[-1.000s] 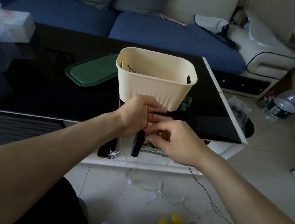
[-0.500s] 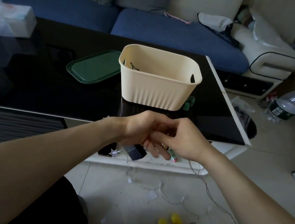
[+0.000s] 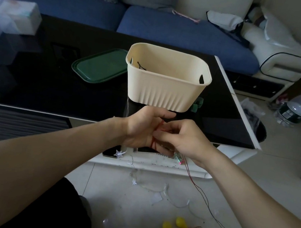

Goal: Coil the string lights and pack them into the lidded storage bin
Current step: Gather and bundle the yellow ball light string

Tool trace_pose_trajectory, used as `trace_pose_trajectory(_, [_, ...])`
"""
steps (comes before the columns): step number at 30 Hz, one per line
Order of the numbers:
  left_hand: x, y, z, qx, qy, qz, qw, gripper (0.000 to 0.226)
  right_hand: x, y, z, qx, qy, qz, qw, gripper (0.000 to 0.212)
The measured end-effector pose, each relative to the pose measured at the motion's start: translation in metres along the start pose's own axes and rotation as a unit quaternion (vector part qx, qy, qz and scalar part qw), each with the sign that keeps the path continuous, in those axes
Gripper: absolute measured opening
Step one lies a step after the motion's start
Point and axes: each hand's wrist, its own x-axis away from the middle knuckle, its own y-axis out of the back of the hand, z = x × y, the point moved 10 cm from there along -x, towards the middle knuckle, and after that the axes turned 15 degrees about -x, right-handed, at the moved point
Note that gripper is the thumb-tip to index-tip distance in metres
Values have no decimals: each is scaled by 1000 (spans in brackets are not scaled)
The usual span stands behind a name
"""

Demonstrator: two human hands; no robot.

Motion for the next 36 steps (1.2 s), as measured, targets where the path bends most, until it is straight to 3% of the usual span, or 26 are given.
trace_pose_trajectory(4, [3, 3, 5, -60, 19, 34, 997, 59, 0, 12, 17, 34, 68, -4, 997, 13])
trace_pose_trajectory(8, [4, -6, 10, -121, 42, 85, 988, 67, 0, 26, 28, 73, 125, 1, 989, 30])
trace_pose_trajectory(12, [10, -11, 16, -195, 72, 124, 970, 58, -3, 45, 17, 95, 96, 36, 990, 36])
trace_pose_trajectory(17, [11, -7, 17, -240, 62, 117, 962, 40, -3, 62, 9, 131, 91, 11, 987, 26])
trace_pose_trajectory(20, [4, -3, 6, -151, 23, 70, 986, 40, -4, 65, 5, 166, 79, -16, 983, 23])
trace_pose_trajectory(23, [2, 4, -17, -42, -52, 1, 998, 41, -2, 68, -7, 192, 34, -18, 981, 34])
trace_pose_trajectory(26, [0, 19, -34, 55, -117, -99, 987, 38, 0, 58, -23, 233, -28, 18, 972, 33])
trace_pose_trajectory(29, [4, 29, -48, 103, -169, -186, 962, 24, 8, 32, -37, 291, -88, 107, 946, 25])
trace_pose_trajectory(33, [5, 27, -45, 96, -154, -194, 964, 29, 24, 5, -37, 396, -110, 179, 894, 22])
trace_pose_trajectory(36, [-1, 17, -33, 55, -114, -165, 978, 27, 31, -5, -27, 426, -87, 187, 881, 27])
